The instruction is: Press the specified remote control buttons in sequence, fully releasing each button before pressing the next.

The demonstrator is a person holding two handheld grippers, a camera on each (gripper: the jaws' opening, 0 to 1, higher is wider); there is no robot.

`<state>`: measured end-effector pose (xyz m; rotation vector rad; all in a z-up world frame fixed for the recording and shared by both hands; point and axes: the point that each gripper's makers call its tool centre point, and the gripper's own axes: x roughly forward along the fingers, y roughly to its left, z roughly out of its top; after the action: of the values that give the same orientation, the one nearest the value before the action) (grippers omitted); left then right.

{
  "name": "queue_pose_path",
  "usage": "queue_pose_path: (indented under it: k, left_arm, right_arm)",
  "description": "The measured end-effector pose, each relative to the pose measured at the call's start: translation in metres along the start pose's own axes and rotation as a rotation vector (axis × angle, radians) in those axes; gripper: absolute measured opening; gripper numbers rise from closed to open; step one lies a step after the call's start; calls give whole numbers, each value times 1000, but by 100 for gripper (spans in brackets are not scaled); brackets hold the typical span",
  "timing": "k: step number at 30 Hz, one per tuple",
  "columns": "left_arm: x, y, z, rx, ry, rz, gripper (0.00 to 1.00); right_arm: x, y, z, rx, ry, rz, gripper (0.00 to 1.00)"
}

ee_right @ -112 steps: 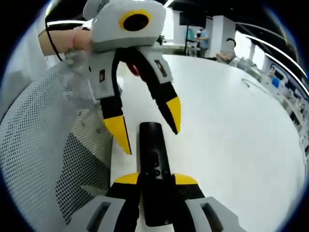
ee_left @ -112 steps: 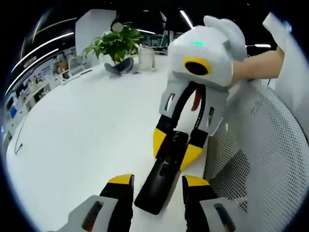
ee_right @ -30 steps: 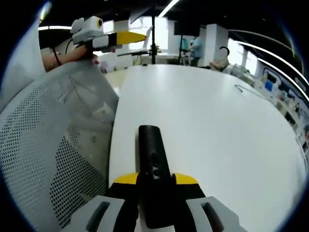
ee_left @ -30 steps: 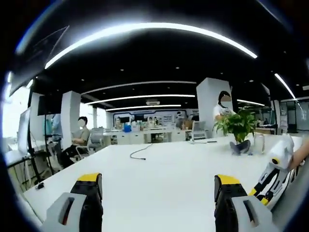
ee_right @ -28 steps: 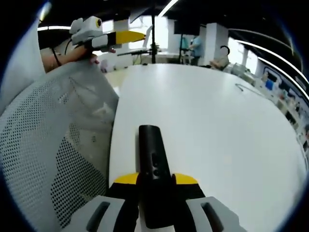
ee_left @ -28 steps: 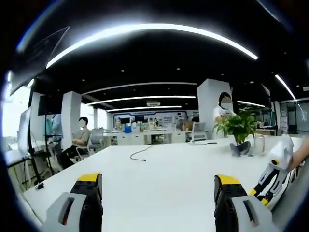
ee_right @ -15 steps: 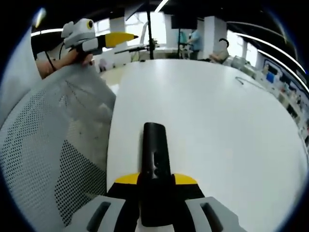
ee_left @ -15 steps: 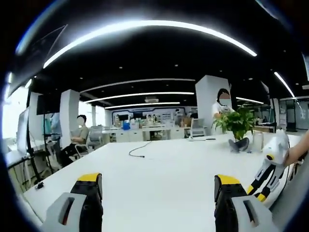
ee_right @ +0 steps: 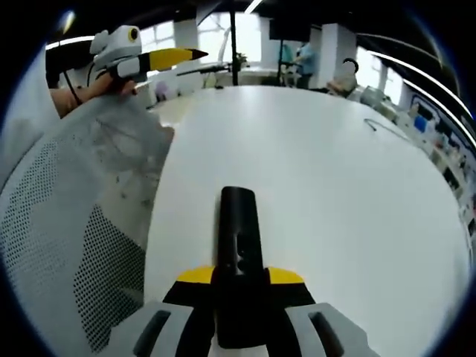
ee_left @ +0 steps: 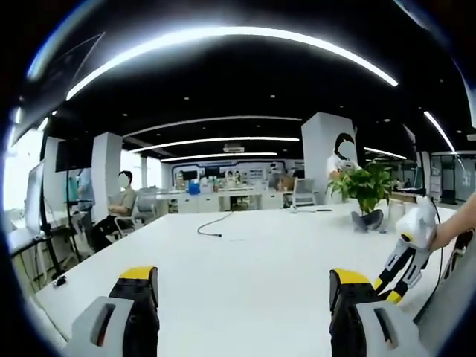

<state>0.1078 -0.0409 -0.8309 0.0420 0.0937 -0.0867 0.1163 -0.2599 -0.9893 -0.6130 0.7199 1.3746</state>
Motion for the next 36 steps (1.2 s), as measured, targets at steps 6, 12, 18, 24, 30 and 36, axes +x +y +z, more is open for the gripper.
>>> queue_pose_path:
  k: [6,12,18,24,30,36]
  left_arm:
    - [0,-2,-2,-8,8,-9,99]
    - [-1,2,3,-38,-16,6,100]
    - [0,0,0,-27,2,-4,100]
    - [0,4,-5,-16,26,22,99]
    - [0,2,-6,-14,33,10,98]
    - [0,6,-8,-16,49,32,97]
  right_arm:
    - [-1,-13,-2,-15,17,-17,21]
    - [-2,-25,-2,-18,30,-25,21]
    - [-1,-35,0,-17,36,-28,21]
    - [0,-45,1,-5,37,-37,21]
    - [0,-53,1,-1,41,-41,21]
    - [0,-59,1,0,44,-44,21]
